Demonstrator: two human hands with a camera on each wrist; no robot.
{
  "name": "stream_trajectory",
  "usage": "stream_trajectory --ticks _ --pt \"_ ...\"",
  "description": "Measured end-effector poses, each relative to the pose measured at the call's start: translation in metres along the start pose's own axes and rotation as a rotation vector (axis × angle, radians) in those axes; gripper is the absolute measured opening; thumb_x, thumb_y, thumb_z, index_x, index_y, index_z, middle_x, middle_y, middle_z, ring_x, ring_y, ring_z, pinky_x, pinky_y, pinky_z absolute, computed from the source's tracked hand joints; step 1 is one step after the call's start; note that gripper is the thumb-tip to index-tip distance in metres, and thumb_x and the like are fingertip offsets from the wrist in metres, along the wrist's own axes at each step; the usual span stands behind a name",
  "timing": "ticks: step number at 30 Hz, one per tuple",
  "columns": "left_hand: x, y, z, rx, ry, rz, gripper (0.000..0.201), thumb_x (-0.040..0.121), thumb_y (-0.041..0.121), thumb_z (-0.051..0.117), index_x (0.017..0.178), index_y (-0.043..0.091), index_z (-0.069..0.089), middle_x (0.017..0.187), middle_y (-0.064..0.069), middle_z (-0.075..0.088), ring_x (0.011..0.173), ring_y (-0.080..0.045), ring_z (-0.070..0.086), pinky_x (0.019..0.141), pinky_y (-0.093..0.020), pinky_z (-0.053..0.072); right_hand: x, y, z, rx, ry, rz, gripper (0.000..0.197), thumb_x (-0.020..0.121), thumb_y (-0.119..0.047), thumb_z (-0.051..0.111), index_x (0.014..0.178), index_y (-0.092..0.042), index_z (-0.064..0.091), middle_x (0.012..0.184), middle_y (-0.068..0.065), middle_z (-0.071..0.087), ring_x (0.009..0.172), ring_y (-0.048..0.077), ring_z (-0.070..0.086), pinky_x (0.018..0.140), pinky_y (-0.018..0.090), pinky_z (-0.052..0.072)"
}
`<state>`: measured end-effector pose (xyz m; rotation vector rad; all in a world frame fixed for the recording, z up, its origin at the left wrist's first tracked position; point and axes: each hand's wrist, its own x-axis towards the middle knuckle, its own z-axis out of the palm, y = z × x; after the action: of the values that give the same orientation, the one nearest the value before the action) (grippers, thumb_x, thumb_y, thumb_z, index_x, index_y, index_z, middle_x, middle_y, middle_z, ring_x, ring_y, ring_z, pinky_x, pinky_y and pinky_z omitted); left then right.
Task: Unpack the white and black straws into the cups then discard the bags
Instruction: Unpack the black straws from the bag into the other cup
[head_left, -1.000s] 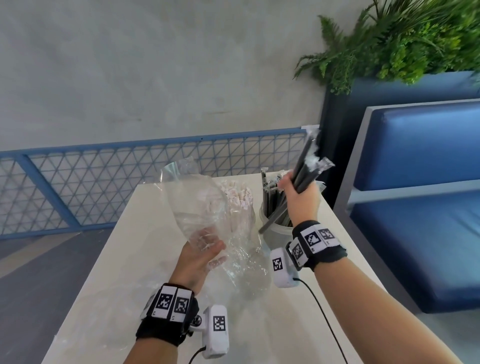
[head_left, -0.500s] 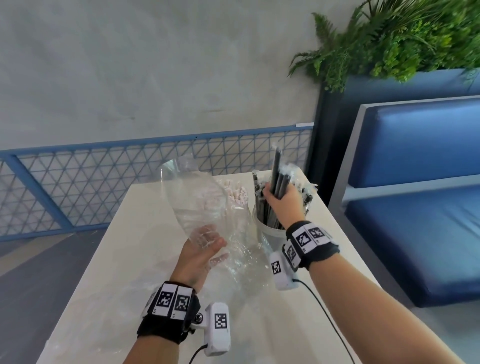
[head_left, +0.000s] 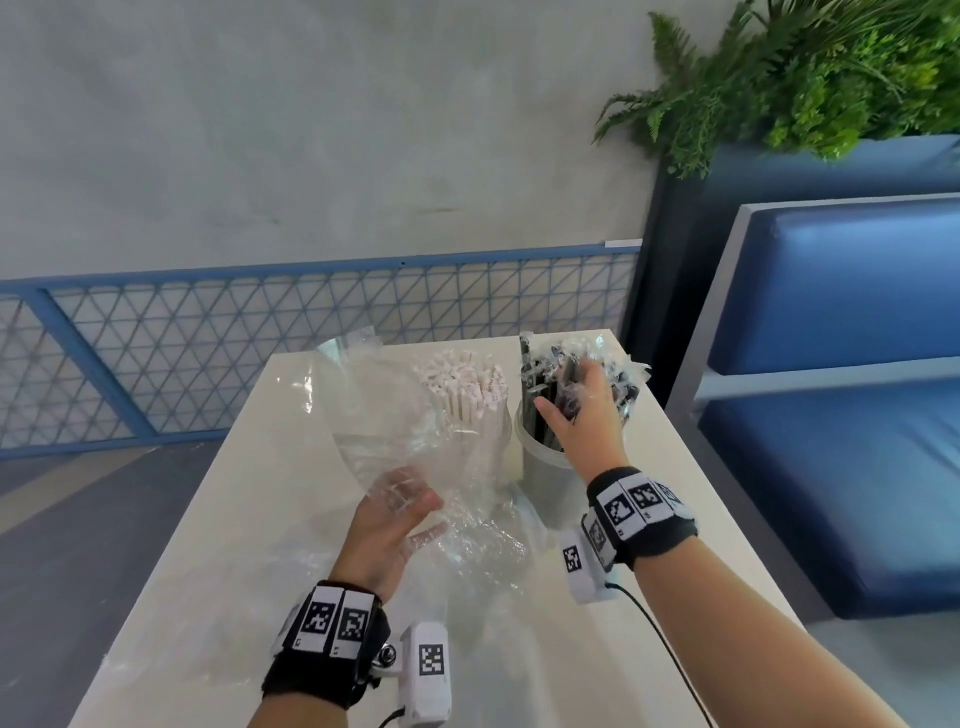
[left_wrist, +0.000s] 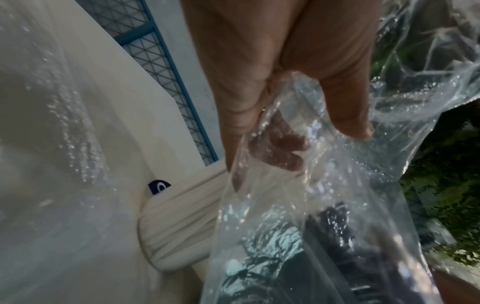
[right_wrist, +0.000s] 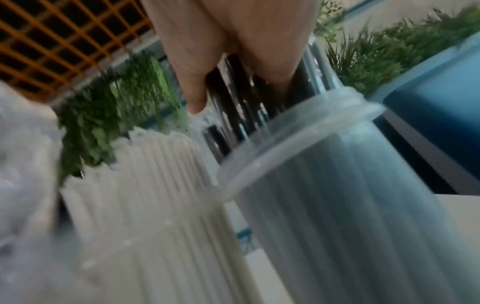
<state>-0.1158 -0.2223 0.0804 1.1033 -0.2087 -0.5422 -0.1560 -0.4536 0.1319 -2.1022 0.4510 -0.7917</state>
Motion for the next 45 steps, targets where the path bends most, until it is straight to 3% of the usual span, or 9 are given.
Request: stream_trajectory --ticks 4,12,17,22,26,30,34,41,45 --pt "-0.008 0.001 -0.012 -0.056 0.07 0.001 0.093 0.014 0.039 0.095 0.095 0.016 0.056 0.071 0.004 0.063 0.068 -0.011 0.067 0.076 -0.044 0.052 -0.038 -0.018 -0.008 0.084 0.29 -0.28 0.052 0.083 -0.028 0.065 0.126 -0.008 0.043 0.125 0.006 0.042 0.118 0.014 0.04 0.106 0.027 0.034" --pt "-0.022 -0.003 -0.032 -0.171 0.145 0.014 0.087 0.022 0.038 0.095 0.096 0.018 0.056 0.073 0.003 0.064 0.07 -0.014 0.066 0.085 -0.05 0.05 -0.093 0.012 0.003 -0.132 0.276 -0.291 0.061 0.083 -0.039 0.057 0.132 -0.008 0.037 0.139 0.012 0.03 0.133 0.018 0.031 0.114 0.024 0.022" --pt "-0.026 -0.008 -0.031 -0.168 0.159 0.022 0.085 0.026 0.045 0.094 0.097 0.018 0.055 0.071 0.004 0.065 0.071 -0.013 0.066 0.082 -0.046 0.053 -0.094 0.014 0.008 0.097 0.014 -0.046 0.024 0.086 -0.037 0.059 0.099 -0.019 0.052 0.1 0.0 0.056 0.083 -0.005 0.055 0.076 0.021 0.047" --pt "-0.028 -0.014 -0.032 -0.246 0.149 0.022 0.078 0.032 0.047 0.092 0.095 0.017 0.057 0.074 0.002 0.064 0.071 -0.013 0.066 0.071 -0.043 0.058 -0.116 0.02 0.036 0.328 -0.597 0.608 0.053 0.089 -0.055 0.042 0.132 -0.024 0.037 0.133 0.001 0.05 0.109 0.019 0.057 0.091 0.034 0.047" --pt "-0.037 -0.013 -0.034 -0.256 0.226 0.003 0.084 0.029 0.048 0.092 0.098 0.017 0.055 0.077 0.0 0.065 0.074 -0.016 0.067 0.066 -0.041 0.059 -0.122 0.014 0.049 0.72 -0.64 0.865 0.041 0.092 -0.048 0.044 0.122 -0.02 0.047 0.115 0.004 0.063 0.1 0.025 0.065 0.086 0.042 0.051" --pt "-0.048 -0.01 -0.034 0.083 0.571 0.076 0.11 0.051 0.031 0.088 0.138 0.021 0.021 0.133 -0.008 0.042 0.106 -0.021 0.054 0.085 -0.038 0.048 -0.124 0.002 0.059 0.754 -0.535 0.809 0.029 0.094 -0.023 0.052 0.118 -0.009 0.048 0.094 0.005 0.056 0.087 0.021 0.062 0.076 0.038 0.052" --pt "-0.062 -0.007 -0.053 0.743 0.885 0.525 0.109 0.062 0.032 0.084 0.143 0.015 0.014 0.145 -0.015 0.017 0.13 -0.028 0.025 0.102 -0.036 0.028 -0.128 -0.002 0.066 0.791 -0.508 0.831 0.019 0.095 -0.018 0.05 0.11 -0.008 0.049 0.086 0.006 0.051 0.088 0.026 0.06 0.085 0.049 0.051" --pt "-0.073 0.011 -0.095 1.241 0.808 0.406 0.039 0.079 0.055 0.055 0.101 0.023 0.059 0.109 0.009 0.058 0.121 -0.017 0.045 0.11 -0.049 -0.006 -0.135 -0.005 0.079 0.783 -0.59 0.84 0.02 0.094 -0.022 0.052 0.109 -0.009 0.051 0.085 0.006 0.05 0.086 0.025 0.062 0.076 0.043 0.054" --pt "-0.071 0.026 -0.106 1.23 0.764 0.44 0.016 0.09 0.026 0.057 0.076 0.018 0.053 0.072 0.007 0.055 0.074 -0.018 0.053 0.114 -0.046 0.012 -0.137 -0.01 0.086 0.761 -0.637 0.802 0.015 0.095 -0.019 0.05 0.107 -0.01 0.05 0.085 0.005 0.052 0.084 0.022 0.062 0.075 0.041 0.056"
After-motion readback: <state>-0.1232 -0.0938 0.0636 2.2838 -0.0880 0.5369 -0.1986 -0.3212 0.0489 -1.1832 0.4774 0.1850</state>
